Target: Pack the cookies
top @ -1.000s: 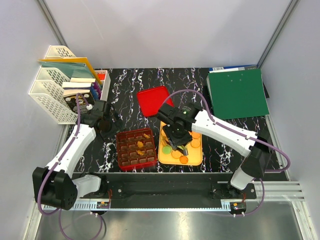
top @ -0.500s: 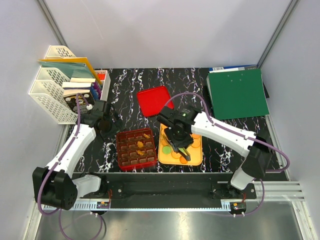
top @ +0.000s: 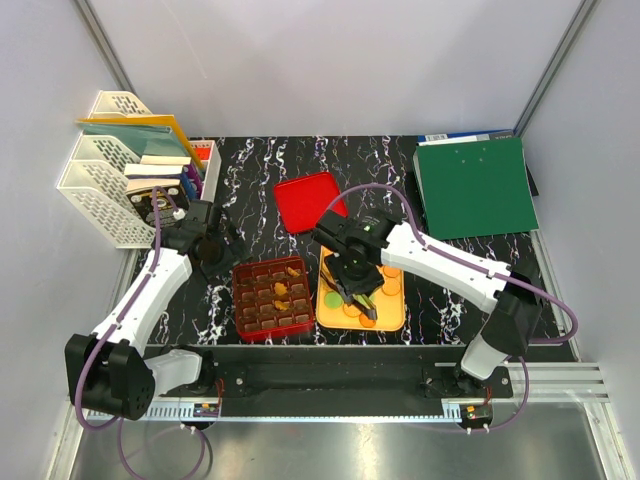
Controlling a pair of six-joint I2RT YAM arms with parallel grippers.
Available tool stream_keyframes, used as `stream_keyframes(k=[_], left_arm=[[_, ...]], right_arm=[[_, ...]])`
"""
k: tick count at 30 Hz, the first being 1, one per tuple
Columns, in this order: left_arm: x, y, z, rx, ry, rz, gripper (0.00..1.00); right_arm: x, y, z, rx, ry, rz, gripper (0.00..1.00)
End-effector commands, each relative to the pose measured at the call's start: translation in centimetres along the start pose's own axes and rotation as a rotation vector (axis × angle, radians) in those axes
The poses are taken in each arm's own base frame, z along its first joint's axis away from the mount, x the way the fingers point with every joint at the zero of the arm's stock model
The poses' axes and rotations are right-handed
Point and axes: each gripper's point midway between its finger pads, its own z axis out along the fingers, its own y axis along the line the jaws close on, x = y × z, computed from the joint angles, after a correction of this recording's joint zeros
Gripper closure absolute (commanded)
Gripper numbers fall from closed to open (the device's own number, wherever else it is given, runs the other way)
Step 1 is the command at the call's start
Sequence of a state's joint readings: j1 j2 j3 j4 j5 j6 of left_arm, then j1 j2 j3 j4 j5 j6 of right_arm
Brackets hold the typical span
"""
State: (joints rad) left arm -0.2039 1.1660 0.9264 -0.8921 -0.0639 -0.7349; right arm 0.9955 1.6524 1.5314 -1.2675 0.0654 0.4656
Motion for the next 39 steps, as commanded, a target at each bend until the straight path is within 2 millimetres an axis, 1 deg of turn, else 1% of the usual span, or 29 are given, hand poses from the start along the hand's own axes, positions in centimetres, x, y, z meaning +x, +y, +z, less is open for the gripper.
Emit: stream_keyframes(k=[1, 12, 14, 16, 17, 21, 25, 26, 28, 29, 33, 39], left_arm=[[-0.4, -0.6, -0.2, 0.033, -0.015, -0.012, 0.01], [-0.3, -0.6, -0.1, 0.032, -0.014, -0.013, 0.01], [-0.3, -0.5, -0.1, 0.032, -0.014, -0.013, 0.01], [-0.3, -0.5, -0.1, 0.031, -0.012, -0.013, 0.01], [-0.3, -0.6, 0.0, 0.031, -0.012, -0.012, 0.01], [-0.3, -0.5, 0.0, 0.03, -0.014, -0.009, 0.01], [-0.3, -0.6, 0.1, 0.03, -0.009, -0.008, 0.01], [-0.3, -0.6, 0.1, 0.028, -0.007, -0.007, 0.01], [-0.4, -0.7, 0.0, 0.031, -0.01, -0.009, 0.01], [-0.4, -0.7, 0.1, 0.029, -0.008, -0.007, 0.01], [-0.5, -0.8, 0.1, 0.033, -0.008, -0.008, 0.01], [-0.4, -0.7, 0.0, 0.034, -0.009, -0.007, 0.01]], right_arm=[[-1.0, 1.5, -1.0, -0.055, -0.044, -0.023, 0.5], [-0.6, 2.9, -0.4, -0.078, -0.02, -0.061, 0.5], [-0.4, 2.9, -0.1, -0.08, -0.01, -0.067, 0.5], [-0.1, 2.9, 0.5, -0.073, 0.011, -0.07, 0.51], [0.1, 3.2, 0.7, -0.092, 0.027, -0.07, 0.51], [0.5, 3.0, 1.0, -0.085, 0.04, -0.069, 0.52], [1.3, 2.4, 1.4, -0.061, 0.063, -0.07, 0.57], [1.4, 2.2, 1.3, -0.055, 0.063, -0.067, 0.6], [1.6, 2.1, 1.1, -0.054, 0.062, -0.061, 0.63], [1.3, 1.7, 0.8, -0.037, 0.04, -0.058, 0.65], [1.1, 1.3, -0.1, -0.021, 0.018, -0.051, 0.7], [0.4, 0.5, -1.8, 0.014, -0.025, -0.039, 0.75]])
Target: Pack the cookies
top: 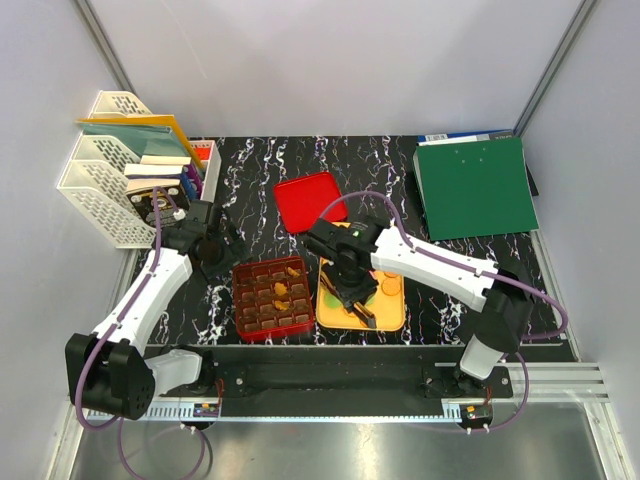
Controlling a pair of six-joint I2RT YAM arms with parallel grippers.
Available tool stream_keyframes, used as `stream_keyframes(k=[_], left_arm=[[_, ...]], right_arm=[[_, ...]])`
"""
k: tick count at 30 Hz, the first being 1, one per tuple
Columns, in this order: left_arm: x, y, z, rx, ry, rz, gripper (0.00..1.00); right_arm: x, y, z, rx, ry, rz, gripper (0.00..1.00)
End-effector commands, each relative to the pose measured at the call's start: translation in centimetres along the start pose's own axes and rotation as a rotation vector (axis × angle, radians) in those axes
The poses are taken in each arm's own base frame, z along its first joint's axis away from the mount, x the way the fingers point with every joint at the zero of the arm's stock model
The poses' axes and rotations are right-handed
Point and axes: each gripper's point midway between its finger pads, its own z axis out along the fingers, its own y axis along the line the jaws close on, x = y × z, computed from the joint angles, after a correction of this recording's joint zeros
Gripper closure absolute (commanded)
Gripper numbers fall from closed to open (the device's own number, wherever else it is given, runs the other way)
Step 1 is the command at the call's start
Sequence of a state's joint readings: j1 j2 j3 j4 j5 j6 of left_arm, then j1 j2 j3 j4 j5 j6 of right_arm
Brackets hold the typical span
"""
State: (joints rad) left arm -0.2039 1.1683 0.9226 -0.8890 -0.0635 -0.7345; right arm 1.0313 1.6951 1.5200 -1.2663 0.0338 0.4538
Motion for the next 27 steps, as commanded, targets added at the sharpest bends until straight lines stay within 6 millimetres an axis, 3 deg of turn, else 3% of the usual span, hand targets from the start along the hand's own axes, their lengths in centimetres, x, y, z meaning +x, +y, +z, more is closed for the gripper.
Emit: stream_keyframes(k=[1, 11, 15, 18, 24, 27], left_arm=[[-0.5, -0.8, -0.1, 0.034, -0.01, -0.007, 0.01], [-0.7, -0.8, -0.5, 0.044, -0.025, -0.01, 0.01], [-0.6, -0.7, -0.6, 0.041, -0.028, -0.012, 0.01], [-0.6, -0.7, -0.7, 0.043, -0.029, -0.013, 0.01], [-0.7, -0.3, -0.9, 0.029, -0.045, -0.012, 0.01], [-0.8, 0.0, -1.1, 0.027, -0.052, -0.02, 0.01]], right_arm=[[-0.6, -0.9, -3.6, 0.028, -0.09, 0.007, 0.75], [-2.5, -1.1, -7.2, 0.039, -0.179, 0.014, 0.78], [-4.3, 0.3, -9.6, -0.022, -0.246, 0.017, 0.78], [-5.6, 1.7, -10.4, -0.069, -0.269, 0.004, 0.79], [-6.8, 5.2, -9.7, -0.112, -0.257, -0.085, 0.8], [-7.2, 6.0, -8.9, -0.117, -0.241, -0.108, 0.8]])
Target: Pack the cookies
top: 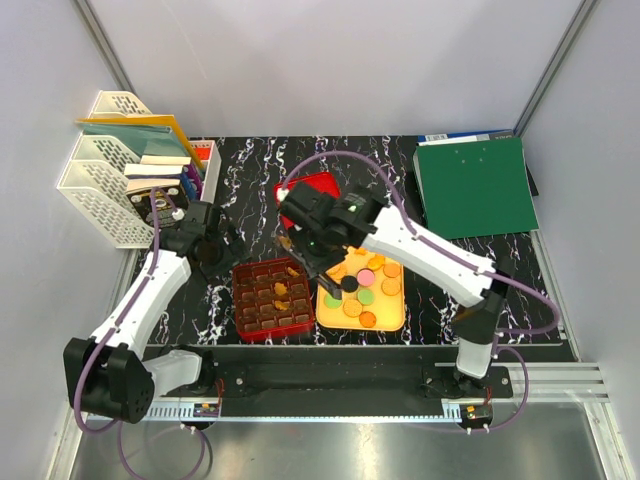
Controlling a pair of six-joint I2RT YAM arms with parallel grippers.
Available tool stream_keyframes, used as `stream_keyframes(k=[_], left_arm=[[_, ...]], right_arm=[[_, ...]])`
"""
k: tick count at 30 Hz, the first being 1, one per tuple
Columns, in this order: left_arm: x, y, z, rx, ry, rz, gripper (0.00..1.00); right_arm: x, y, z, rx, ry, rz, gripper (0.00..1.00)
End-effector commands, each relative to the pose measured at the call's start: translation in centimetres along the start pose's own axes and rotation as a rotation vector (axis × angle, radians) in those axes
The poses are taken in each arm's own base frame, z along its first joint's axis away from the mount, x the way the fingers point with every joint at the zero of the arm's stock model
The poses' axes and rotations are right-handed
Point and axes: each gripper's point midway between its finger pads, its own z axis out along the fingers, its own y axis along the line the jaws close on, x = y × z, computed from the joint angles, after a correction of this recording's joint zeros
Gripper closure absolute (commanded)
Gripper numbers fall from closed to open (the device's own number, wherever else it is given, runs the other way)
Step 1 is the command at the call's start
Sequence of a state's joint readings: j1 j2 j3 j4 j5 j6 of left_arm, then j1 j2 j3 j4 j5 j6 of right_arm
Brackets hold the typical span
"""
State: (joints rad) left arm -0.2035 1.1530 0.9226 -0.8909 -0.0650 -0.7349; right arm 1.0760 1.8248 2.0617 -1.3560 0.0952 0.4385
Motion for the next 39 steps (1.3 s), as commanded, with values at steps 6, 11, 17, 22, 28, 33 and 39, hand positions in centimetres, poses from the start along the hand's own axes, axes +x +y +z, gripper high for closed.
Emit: stream_keyframes(k=[6, 11, 17, 22, 28, 33, 39], left_arm=[[-1.0, 0.5, -1.2, 0.004, -0.06, -0.026, 0.01], [-0.9, 0.6, -1.1, 0.002, -0.056, -0.025, 0.01], [-0.7, 0.6, -1.1, 0.003, -0.049, -0.019, 0.01], [-0.6, 0.7, -1.0, 0.004, -0.048, -0.02, 0.01], [-0.4, 0.9, -1.0, 0.004, -0.048, -0.02, 0.01], [-0.4, 0.8, -1.1, 0.008, -0.053, -0.019, 0.01], [-0.3, 1.0, -1.1, 0.005, -0.053, -0.022, 0.01]], right_arm=[[1.4, 1.3, 1.3, -0.019, 0.094, -0.087, 0.81], [2.0, 1.5, 2.0, -0.028, 0.113, -0.091, 0.82], [2.6, 1.7, 3.0, -0.04, 0.138, -0.085, 0.82], [3.0, 1.7, 3.6, -0.038, 0.149, -0.084, 0.82], [2.7, 2.0, 4.4, -0.042, 0.143, -0.088, 0.82], [2.2, 2.3, 5.2, -0.043, 0.143, -0.097, 0.82], [1.7, 2.7, 6.2, -0.042, 0.145, -0.11, 0.74]])
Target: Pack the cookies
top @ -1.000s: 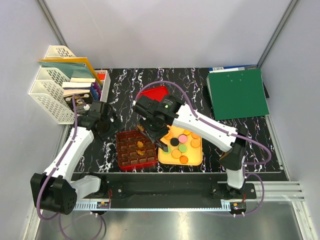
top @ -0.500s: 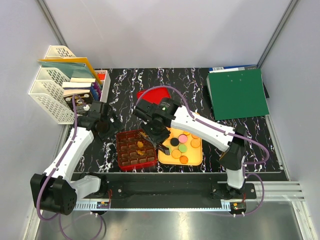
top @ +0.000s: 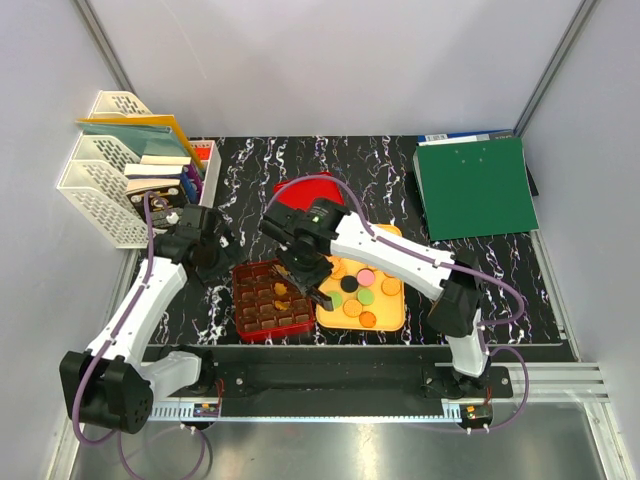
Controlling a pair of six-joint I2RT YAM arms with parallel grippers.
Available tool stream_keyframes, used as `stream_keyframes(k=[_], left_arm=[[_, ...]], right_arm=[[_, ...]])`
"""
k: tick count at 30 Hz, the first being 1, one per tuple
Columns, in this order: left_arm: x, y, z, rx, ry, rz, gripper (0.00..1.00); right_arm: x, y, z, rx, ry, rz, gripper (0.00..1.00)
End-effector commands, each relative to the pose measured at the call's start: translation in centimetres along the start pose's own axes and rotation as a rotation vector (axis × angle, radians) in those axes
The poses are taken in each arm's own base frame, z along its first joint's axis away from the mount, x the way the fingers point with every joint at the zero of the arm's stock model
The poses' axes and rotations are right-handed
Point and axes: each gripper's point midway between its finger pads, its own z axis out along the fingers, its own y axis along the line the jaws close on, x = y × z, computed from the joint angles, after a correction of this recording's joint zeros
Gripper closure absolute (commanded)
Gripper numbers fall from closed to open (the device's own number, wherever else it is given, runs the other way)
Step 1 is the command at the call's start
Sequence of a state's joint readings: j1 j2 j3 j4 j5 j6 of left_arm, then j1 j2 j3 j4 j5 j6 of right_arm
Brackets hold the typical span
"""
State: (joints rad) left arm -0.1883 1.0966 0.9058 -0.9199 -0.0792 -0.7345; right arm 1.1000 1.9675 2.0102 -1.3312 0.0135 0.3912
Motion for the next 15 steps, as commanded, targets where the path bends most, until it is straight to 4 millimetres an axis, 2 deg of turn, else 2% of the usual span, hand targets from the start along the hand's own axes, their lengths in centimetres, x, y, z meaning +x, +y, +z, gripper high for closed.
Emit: stream_keyframes(k=[1, 2, 5, 8, 15], left_arm=[[-0.4, 0.1, -0.2, 0.011, -0.031, -0.006, 0.01], [-0.5, 0.0, -0.2, 0.014, -0.035, -0.007, 0.01], [-0.4, 0.1, -0.2, 0.009, -0.031, -0.009, 0.01], [-0.4, 0.1, -0.1, 0.008, -0.031, -0.009, 0.01], [-0.7, -0.1, 0.0, 0.006, -0.029, -0.009, 0.01]], right_arm=[[-1.6, 1.1, -0.3, -0.037, -0.052, -0.036, 0.72], [-1.7, 1.1, -0.2, -0.037, -0.054, -0.034, 0.65], [-2.2, 1.3, -0.5, -0.039, -0.069, -0.031, 0.55], [-2.7, 1.0, -1.3, -0.022, -0.093, -0.025, 0.49], [-2.7, -0.1, -3.6, 0.023, -0.133, -0.02, 0.45]])
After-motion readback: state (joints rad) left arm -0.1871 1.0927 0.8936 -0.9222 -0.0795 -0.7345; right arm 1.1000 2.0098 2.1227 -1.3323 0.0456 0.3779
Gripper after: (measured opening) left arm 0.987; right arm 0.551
